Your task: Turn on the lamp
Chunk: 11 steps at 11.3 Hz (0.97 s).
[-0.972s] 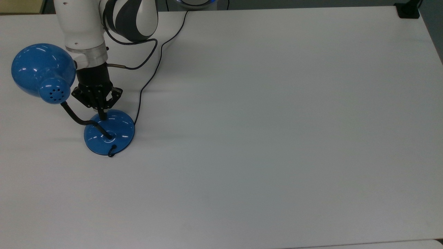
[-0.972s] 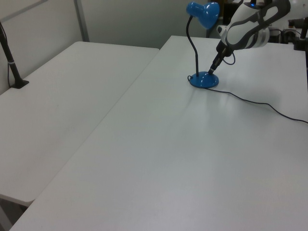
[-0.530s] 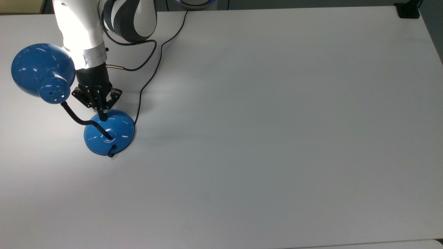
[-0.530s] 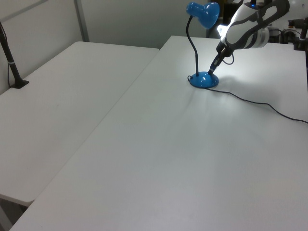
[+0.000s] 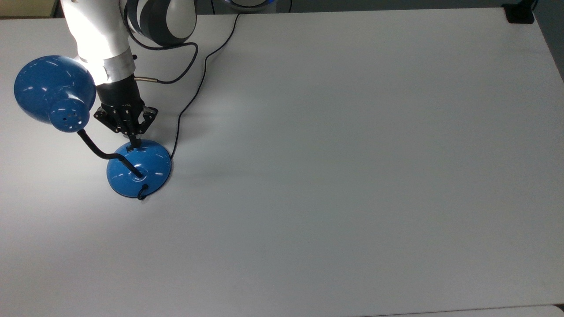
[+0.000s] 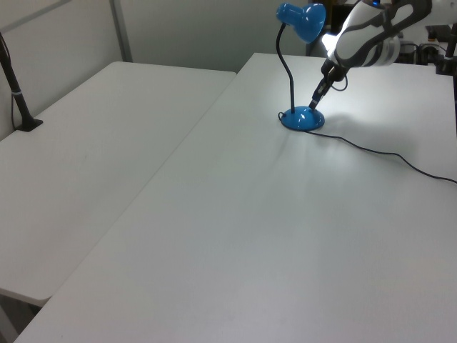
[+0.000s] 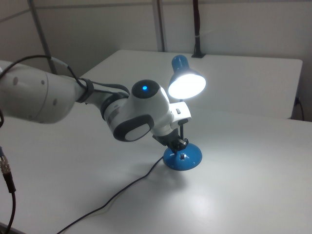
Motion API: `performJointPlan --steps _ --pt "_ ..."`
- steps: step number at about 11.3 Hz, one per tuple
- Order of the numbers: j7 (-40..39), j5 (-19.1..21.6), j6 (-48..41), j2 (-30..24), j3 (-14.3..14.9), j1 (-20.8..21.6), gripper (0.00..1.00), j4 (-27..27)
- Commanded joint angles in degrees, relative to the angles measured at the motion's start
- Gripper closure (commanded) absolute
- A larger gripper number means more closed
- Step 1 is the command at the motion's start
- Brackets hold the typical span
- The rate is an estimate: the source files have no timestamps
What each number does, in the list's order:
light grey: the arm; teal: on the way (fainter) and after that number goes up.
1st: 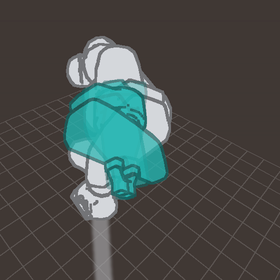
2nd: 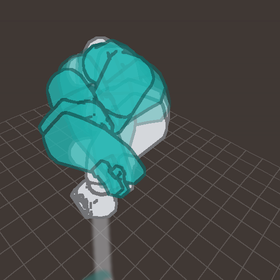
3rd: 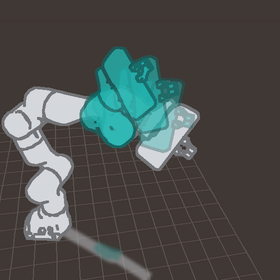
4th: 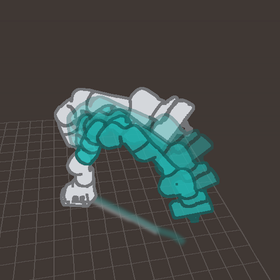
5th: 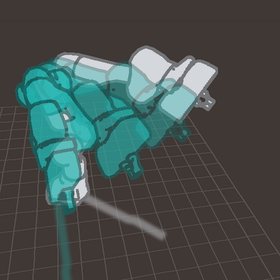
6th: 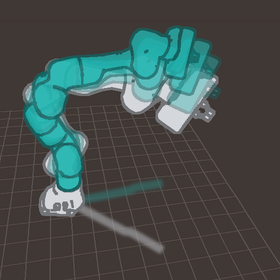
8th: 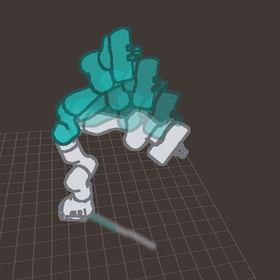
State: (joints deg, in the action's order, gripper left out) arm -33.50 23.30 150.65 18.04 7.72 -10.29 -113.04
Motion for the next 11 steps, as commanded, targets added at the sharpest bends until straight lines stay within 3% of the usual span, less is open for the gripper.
performJointPlan --steps 1,3,4,6,7,8,9,11 --pt "0.10 -9.63 -20.85 -6.52 0.63 0.10 1.00 -0.52" --pt "0.19 -14.76 -35.78 -8.02 0.63 0.10 1.00 3.59" --pt "0.28 -14.86 -43.69 -8.29 0.63 0.10 0.92 6.75" --pt "5.60 -15.56 -54.80 -9.95 0.72 0.18 0.67 13.51" --pt "9.47 -17.13 -58.33 -10.74 0.72 0.71 0.48 16.33" --pt "11.86 -18.28 -59.41 -12.14 0.63 1.06 0.17 18.19" --pt "13.19 -19.25 -59.42 -14.24 0.45 2.19 0.00 18.64" --pt "14.25 -21.54 -59.24 -17.15 0.63 5.97 0.00 19.52"
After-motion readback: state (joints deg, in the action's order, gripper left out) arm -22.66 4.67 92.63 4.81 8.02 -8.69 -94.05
